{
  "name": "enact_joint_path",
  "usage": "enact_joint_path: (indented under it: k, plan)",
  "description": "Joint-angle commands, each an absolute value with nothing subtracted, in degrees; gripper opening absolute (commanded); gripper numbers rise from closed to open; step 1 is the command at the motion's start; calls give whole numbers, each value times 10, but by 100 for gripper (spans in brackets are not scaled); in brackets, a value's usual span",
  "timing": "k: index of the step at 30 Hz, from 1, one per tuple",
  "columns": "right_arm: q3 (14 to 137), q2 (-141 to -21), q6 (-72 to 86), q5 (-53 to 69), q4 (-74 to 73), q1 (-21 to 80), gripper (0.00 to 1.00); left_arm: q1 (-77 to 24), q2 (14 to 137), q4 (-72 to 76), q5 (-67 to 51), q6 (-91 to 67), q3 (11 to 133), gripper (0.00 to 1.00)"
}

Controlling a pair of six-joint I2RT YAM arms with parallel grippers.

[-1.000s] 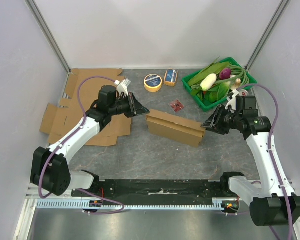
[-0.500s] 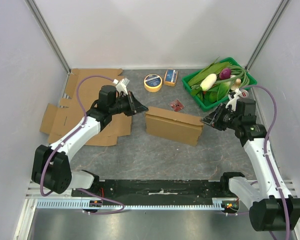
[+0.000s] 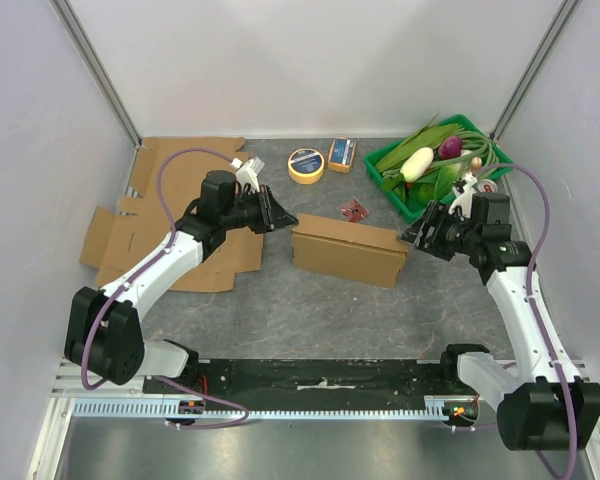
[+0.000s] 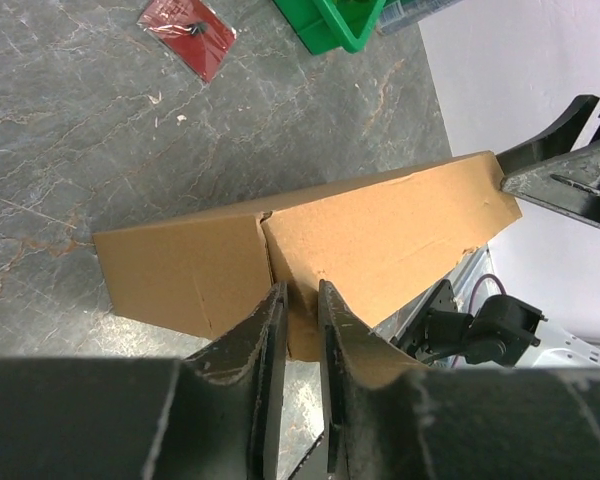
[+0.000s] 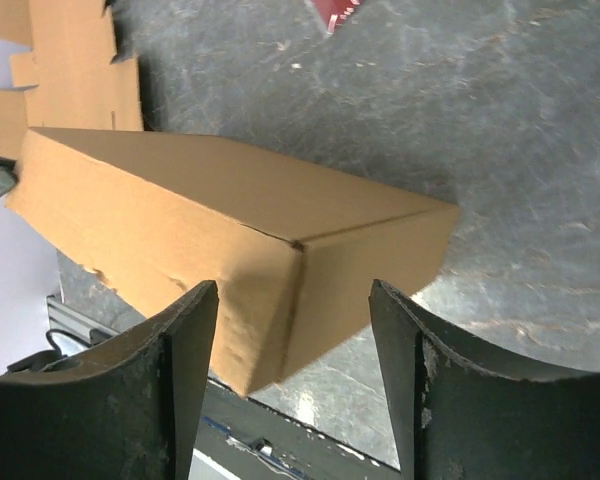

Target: Fold the paper box

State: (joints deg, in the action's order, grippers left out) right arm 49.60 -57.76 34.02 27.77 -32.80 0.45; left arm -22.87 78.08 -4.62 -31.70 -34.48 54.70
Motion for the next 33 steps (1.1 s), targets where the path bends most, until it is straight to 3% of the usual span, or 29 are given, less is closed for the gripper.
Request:
enact_joint_path:
  k: [1,3,6,10,14,21,24,25,28,33]
  plan:
    - [505,-556,309,323,-403,-37,72,-238,802,-112,-316,-308,541,26]
    - [472,-549,314,349,-379,-49,71,-238,804,-112,-315,-307,540,29]
    - [432,-539,321,392,-338,-51,63,-238,806,-110,-313,-305,534,31]
    - [379,-514,320,404,-279,-54,33,-235,804,-91,-321,-298,513,34]
    - [277,-519,350,444,-149,-75,21,-218,809,-65,-344,-292,482,31]
    - [221,-523,366,489,-77,-113,16,-192,805,-69,-350,-266,440,32]
    - [227,-521,365,501,-76,-120,15,-191,794,-51,-366,-278,427,45]
    - [230,-520,369,504,-78,-119,17,-191,789,-43,-380,-283,425,55]
    - [256,-527,365,505,-106,-119,23,-191,758,-18,-398,-312,431,68]
    - [296,-546,333,502,-151,-119,35,-181,758,-61,-407,-316,501,77]
